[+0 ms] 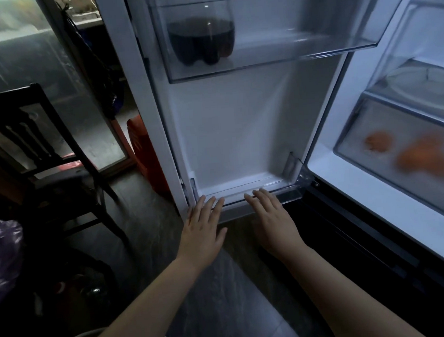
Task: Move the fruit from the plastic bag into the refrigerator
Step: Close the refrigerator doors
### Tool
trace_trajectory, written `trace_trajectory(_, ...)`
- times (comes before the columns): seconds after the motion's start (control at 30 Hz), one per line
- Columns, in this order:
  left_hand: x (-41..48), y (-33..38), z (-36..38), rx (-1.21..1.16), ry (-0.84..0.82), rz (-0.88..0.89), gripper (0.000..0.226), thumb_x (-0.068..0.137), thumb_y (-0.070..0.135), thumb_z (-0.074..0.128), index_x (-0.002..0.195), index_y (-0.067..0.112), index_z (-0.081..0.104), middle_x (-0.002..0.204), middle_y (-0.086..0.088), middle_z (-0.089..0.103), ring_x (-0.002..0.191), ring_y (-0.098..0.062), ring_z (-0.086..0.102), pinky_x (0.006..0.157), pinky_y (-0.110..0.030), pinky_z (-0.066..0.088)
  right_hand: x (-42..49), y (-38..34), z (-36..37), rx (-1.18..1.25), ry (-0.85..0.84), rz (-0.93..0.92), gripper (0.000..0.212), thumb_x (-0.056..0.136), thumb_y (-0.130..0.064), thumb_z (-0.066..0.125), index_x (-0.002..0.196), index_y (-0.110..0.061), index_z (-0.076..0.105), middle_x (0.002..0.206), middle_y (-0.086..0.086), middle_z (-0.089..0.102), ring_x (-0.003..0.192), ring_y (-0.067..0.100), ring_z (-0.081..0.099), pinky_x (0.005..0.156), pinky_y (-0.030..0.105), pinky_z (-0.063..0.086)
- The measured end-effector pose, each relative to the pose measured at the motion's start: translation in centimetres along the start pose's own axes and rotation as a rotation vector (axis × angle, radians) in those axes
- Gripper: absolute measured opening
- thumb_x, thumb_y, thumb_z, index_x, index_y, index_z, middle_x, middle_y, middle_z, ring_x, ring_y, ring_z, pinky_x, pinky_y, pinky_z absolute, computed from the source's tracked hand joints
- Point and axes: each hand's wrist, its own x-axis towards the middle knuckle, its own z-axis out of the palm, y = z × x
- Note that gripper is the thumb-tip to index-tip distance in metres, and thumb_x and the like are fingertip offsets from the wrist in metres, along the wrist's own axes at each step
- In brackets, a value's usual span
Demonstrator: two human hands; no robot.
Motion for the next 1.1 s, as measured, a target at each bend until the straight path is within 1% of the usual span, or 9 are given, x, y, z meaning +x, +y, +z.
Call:
trace_trajectory(0.2, -2.6, 3.8, 0.0, 0.049, -0.018, 0.003, 0.072, 0.089, 0.043, 0.053, 0.148, 0.017, 0.019, 0.15, -0.007, 0.035, 0.141, -0.026, 0.026, 0.112, -0.044, 0.019, -2.8, 1.0, -1.3, 0.058, -0.024, 0.02, 0.061, 0.089, -0.013, 0.055, 0.146, -0.015, 0.033, 0.154, 0.01, 0.029, 0.146, 0.023, 0.012, 0.119, 0.041, 0.017)
trace_trajectory(0.3, -3.8, 5.7, 0.1, 0.08, -0.036, 0.026, 0.068, 0.09, 0.046, 0.039, 0.148, 0.015, 0.019, 0.15, -0.007, 0.035, 0.14, -0.024, 0.027, 0.112, -0.043, 0.018, -4.2, 1.6, -2.1, 0.103, -0.011, 0.044, 0.059, 0.09, -0.013, 0.054, 0.145, -0.014, 0.033, 0.155, 0.01, 0.026, 0.147, 0.022, 0.009, 0.119, 0.039, 0.017)
trace_trajectory(0.4, -4.9, 7.6, 0.0, 0.083, -0.073, 0.056, 0.067, 0.093, 0.046, 0.028, 0.15, 0.017, 0.007, 0.156, -0.005, 0.021, 0.144, -0.021, 0.012, 0.114, -0.04, 0.004, -5.8, 2.2, -2.8, 0.123, -0.002, 0.065, 0.061, 0.089, -0.013, 0.056, 0.145, -0.012, 0.033, 0.155, 0.011, 0.025, 0.147, 0.023, 0.009, 0.118, 0.043, 0.019)
trace_trajectory(0.53, -6.1, 10.4, -0.3, 0.027, -0.114, 0.074, 0.068, 0.099, 0.044, 0.029, 0.149, 0.02, -0.01, 0.158, 0.001, -0.01, 0.143, -0.015, -0.016, 0.112, -0.034, -0.016, -7.9, 2.9, -3.8, 0.127, -0.022, 0.115, 0.066, 0.09, -0.015, 0.056, 0.148, -0.013, 0.027, 0.158, 0.008, 0.016, 0.147, 0.022, 0.007, 0.119, 0.04, 0.017)
trace_trajectory(0.73, -7.6, 13.7, -0.2, 0.083, -0.18, 0.155, 0.071, 0.091, 0.049, 0.013, 0.149, 0.016, -0.012, 0.157, 0.0, -0.017, 0.141, -0.016, -0.023, 0.115, -0.036, -0.011, -10.2, 4.0, -5.5, 0.128, -0.06, 0.199, 0.068, 0.092, -0.018, 0.052, 0.151, -0.014, 0.018, 0.16, 0.004, 0.009, 0.147, 0.022, 0.004, 0.119, 0.038, 0.016)
trace_trajectory(0.8, -8.1, 14.5, -0.2, 0.095, -0.164, 0.182, 0.072, 0.092, 0.048, 0.019, 0.151, 0.013, -0.003, 0.158, -0.003, -0.01, 0.143, -0.02, -0.015, 0.116, -0.039, -0.002, -10.9, 4.5, -6.0, 0.117, -0.081, 0.213, 0.068, 0.094, -0.021, 0.051, 0.151, -0.014, 0.015, 0.16, 0.004, 0.007, 0.147, 0.022, 0.003, 0.119, 0.038, 0.016)
trace_trajectory(0.9, -9.2, 15.8, -1.1, 0.08, -0.034, 0.228, 0.07, 0.09, 0.045, 0.032, 0.15, 0.011, 0.018, 0.157, -0.007, 0.016, 0.145, -0.024, 0.013, 0.114, -0.042, 0.022, -12.4, 5.0, -7.0, 0.109, -0.087, 0.23, 0.066, 0.095, -0.024, 0.05, 0.151, -0.015, 0.016, 0.16, 0.004, 0.007, 0.147, 0.022, 0.002, 0.119, 0.036, 0.015)
trace_trajectory(1.0, -9.9, 16.9, -2.8, -0.058, 0.11, 0.342, 0.063, 0.089, 0.032, 0.044, 0.146, 0.011, 0.029, 0.152, -0.007, 0.031, 0.141, -0.021, 0.026, 0.111, -0.038, 0.034, -14.1, 5.0, -7.9, 0.161, -0.004, 0.189, 0.064, 0.093, -0.021, 0.054, 0.149, -0.013, 0.024, 0.159, 0.006, 0.013, 0.147, 0.022, 0.006, 0.117, 0.041, 0.022)
trace_trajectory(1.1, -10.5, 17.7, -4.3, -0.05, 0.303, 0.491, 0.054, 0.086, 0.018, 0.051, 0.139, 0.014, 0.041, 0.142, -0.005, 0.042, 0.132, -0.021, 0.041, 0.106, -0.038, 0.037, -15.5, 4.3, -9.2, 0.194, 0.133, 0.115, 0.065, 0.089, -0.02, 0.058, 0.148, -0.013, 0.029, 0.157, 0.006, 0.021, 0.146, 0.02, 0.014, 0.116, 0.038, 0.025)
